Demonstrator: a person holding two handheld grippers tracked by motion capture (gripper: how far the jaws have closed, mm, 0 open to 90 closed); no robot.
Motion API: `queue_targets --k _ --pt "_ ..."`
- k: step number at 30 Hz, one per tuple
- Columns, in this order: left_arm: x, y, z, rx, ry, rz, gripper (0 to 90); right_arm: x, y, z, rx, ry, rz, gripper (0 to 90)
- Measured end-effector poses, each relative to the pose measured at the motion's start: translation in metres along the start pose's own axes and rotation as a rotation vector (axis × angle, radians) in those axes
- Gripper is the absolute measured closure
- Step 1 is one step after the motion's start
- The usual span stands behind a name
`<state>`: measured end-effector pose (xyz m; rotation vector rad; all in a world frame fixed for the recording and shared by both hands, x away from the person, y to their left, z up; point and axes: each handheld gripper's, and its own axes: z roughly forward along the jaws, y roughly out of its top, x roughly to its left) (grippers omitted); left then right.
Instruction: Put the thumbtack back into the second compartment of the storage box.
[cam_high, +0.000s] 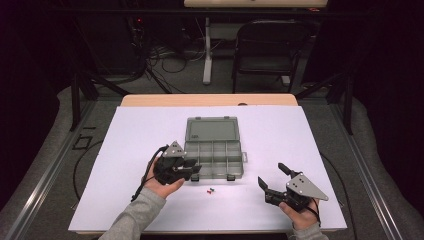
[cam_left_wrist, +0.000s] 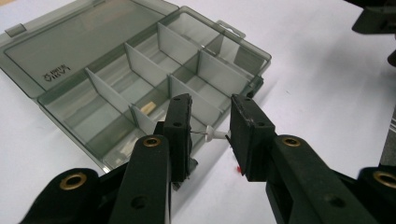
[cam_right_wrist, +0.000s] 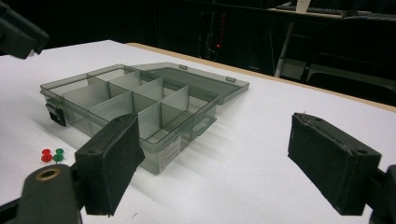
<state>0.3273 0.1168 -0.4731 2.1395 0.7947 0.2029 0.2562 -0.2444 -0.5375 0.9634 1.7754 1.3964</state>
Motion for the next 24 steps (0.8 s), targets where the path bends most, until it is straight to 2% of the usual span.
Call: queue_targets --k 3,11,24 --pt "0.006 0.010 0.002 0.000 0.009 -0.017 68.8 0.000 0.000 0.000 0.001 -0.001 0.001 16.6" --pt "0.018 0.024 0.013 0.014 0.020 -0.035 68.8 -0.001 0.000 0.000 0.001 -0.001 0.000 16.6" --pt "0.033 0.035 0.036 0.033 0.031 -0.078 68.8 -0.001 0.000 0.000 0.003 -0.004 -0.001 16.6"
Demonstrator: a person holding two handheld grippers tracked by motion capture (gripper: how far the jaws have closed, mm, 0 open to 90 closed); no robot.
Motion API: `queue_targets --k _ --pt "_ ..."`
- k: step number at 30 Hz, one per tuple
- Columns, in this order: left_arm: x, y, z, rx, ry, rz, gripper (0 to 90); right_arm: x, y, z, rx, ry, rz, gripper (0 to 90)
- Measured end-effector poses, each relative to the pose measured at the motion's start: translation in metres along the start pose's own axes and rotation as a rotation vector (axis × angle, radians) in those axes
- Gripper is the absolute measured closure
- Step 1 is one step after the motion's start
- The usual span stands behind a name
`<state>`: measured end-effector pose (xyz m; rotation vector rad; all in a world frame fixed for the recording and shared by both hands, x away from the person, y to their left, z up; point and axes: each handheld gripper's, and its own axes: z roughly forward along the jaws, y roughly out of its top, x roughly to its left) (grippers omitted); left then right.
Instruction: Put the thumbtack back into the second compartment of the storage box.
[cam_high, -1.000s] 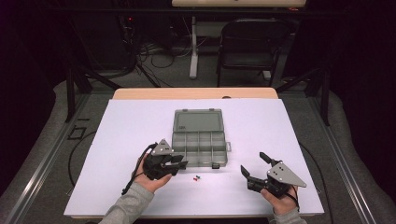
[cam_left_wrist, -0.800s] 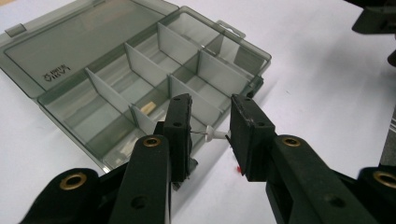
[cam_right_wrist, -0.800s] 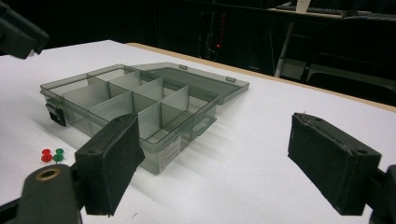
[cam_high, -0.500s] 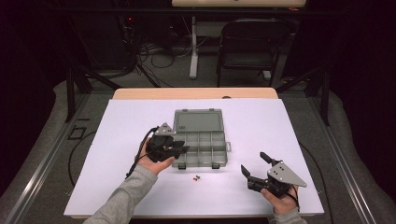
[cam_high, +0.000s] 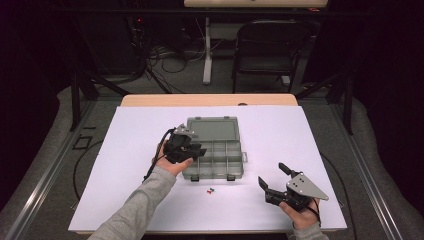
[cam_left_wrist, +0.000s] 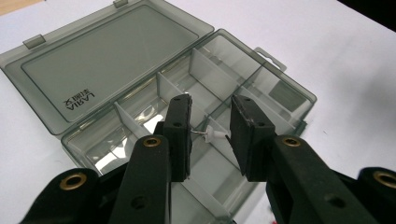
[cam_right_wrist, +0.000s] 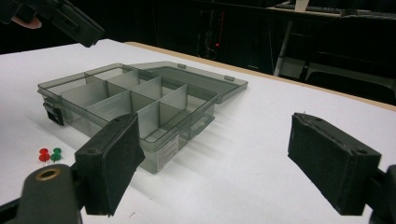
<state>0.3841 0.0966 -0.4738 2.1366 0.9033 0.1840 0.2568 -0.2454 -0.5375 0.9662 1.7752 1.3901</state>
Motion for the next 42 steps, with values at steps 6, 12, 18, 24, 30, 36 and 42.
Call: queue_targets --k 6,12,18,24,30,36,42 --pt "0.005 0.001 0.014 0.016 0.014 -0.033 68.8 0.000 0.000 0.000 0.000 0.000 0.000 16.6" --pt "0.013 0.002 0.028 0.023 0.028 -0.082 68.7 0.000 0.000 0.000 0.000 0.001 0.000 16.6" --pt "0.018 0.003 0.040 0.036 0.034 -0.106 68.6 0.000 0.000 0.000 0.000 0.002 0.000 16.6" --pt "0.020 0.002 0.046 0.056 0.042 -0.103 68.6 0.000 0.000 0.000 0.002 0.003 0.001 16.6" --pt "0.019 0.003 0.049 0.056 0.049 -0.097 68.4 0.000 0.000 0.000 0.001 0.004 0.001 16.6" --pt "0.019 0.003 0.050 0.063 0.060 -0.082 63.9 0.000 0.000 0.000 0.001 0.003 0.000 16.6" --pt "0.017 0.003 0.048 0.046 0.073 -0.066 51.3 0.000 0.000 0.000 0.002 0.003 0.001 16.6"
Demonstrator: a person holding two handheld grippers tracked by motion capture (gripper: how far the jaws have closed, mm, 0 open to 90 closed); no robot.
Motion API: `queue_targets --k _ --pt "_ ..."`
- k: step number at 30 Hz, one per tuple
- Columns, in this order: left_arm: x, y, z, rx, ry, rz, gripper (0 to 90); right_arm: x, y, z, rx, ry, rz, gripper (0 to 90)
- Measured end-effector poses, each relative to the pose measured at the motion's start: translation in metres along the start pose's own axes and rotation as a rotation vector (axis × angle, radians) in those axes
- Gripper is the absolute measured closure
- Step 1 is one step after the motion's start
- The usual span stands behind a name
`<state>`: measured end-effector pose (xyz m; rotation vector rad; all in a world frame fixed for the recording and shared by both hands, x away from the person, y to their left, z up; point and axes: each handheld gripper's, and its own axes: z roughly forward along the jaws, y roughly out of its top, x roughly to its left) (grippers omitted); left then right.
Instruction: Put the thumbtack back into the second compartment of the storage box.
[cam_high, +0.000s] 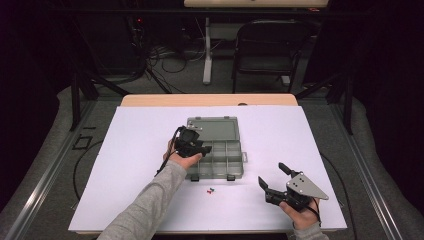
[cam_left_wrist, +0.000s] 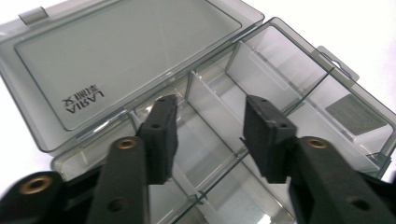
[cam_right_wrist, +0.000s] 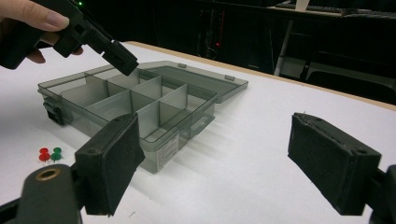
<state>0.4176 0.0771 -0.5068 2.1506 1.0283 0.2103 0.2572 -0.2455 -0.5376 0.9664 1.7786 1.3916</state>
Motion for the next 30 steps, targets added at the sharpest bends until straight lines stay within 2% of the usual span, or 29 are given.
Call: queue_targets --k 5,8,12,24,30 --pt "-0.005 0.000 -0.010 -0.025 0.011 0.028 44.9 0.000 0.000 0.000 0.002 0.001 0.000 16.6" --pt "-0.008 0.000 -0.018 -0.039 0.013 0.048 44.1 0.000 0.000 0.000 0.001 0.000 -0.001 16.6" --pt "-0.014 -0.002 -0.028 -0.053 0.000 0.071 43.8 0.000 0.000 0.000 0.003 0.000 0.001 16.6" --pt "-0.031 -0.018 -0.051 -0.078 -0.037 0.099 43.5 0.000 0.000 0.000 0.003 -0.002 0.001 16.6" --pt "-0.039 -0.034 -0.061 -0.084 -0.075 0.103 44.8 0.000 0.000 0.000 0.003 -0.004 0.001 16.6"
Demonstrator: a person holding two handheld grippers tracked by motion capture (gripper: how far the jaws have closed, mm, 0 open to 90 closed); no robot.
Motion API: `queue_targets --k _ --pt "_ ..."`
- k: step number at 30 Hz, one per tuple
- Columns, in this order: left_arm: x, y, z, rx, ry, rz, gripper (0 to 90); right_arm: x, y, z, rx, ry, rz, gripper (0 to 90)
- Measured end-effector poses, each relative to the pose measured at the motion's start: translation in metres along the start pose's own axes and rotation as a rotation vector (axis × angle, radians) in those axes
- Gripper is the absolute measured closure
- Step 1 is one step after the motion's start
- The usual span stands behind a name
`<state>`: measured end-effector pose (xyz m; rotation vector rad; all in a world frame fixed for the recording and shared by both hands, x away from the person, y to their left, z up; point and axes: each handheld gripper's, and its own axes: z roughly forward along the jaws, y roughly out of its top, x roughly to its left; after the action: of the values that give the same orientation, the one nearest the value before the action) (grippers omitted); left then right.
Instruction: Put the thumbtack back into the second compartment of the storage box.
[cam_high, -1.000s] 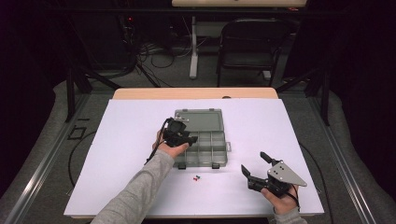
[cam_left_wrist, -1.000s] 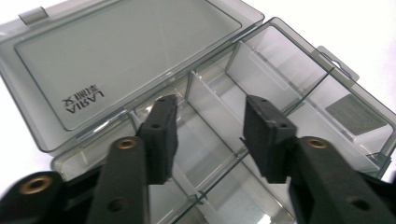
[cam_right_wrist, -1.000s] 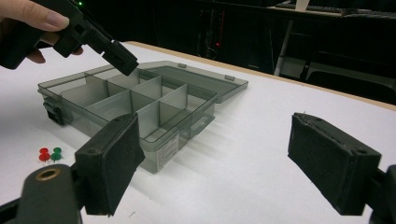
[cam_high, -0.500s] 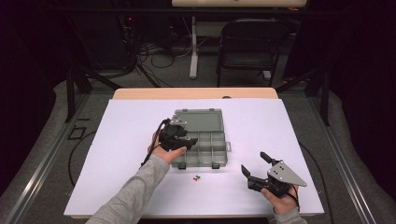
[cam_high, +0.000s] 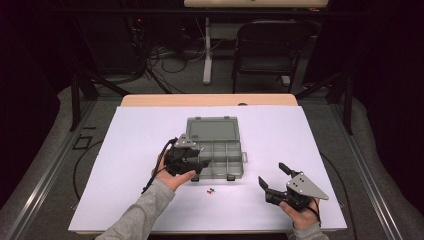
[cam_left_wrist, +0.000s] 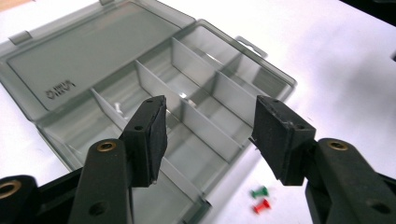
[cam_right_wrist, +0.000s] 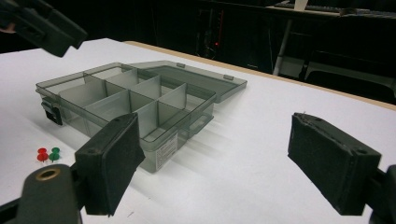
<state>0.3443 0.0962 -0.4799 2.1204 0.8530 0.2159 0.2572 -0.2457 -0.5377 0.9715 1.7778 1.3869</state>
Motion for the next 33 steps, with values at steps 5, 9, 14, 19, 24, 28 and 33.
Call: queue_targets --k 5,9,14,19,24,28,33 --pt "-0.009 -0.011 -0.004 -0.001 -0.028 0.001 46.5 0.000 0.000 0.000 -0.001 -0.001 0.000 16.6" --pt "-0.015 -0.019 -0.002 0.014 -0.039 0.021 48.7 0.000 0.000 0.000 0.000 -0.002 0.000 16.6" --pt "-0.018 -0.031 0.002 0.019 -0.066 0.020 52.7 0.000 0.000 0.000 0.000 -0.002 0.001 16.6" --pt "-0.022 -0.039 0.006 0.022 -0.092 0.022 55.5 0.000 0.000 0.000 0.000 -0.002 -0.001 16.6" --pt "-0.021 -0.048 0.015 0.035 -0.125 0.025 60.7 0.000 0.000 0.000 0.002 -0.001 -0.002 16.6" --pt "-0.021 -0.053 0.020 0.053 -0.124 0.052 63.8 0.000 0.000 0.000 0.000 -0.001 -0.001 16.6" --pt "-0.021 -0.060 0.029 0.063 -0.139 0.064 65.4 0.000 0.000 0.000 0.001 -0.001 -0.002 16.6"
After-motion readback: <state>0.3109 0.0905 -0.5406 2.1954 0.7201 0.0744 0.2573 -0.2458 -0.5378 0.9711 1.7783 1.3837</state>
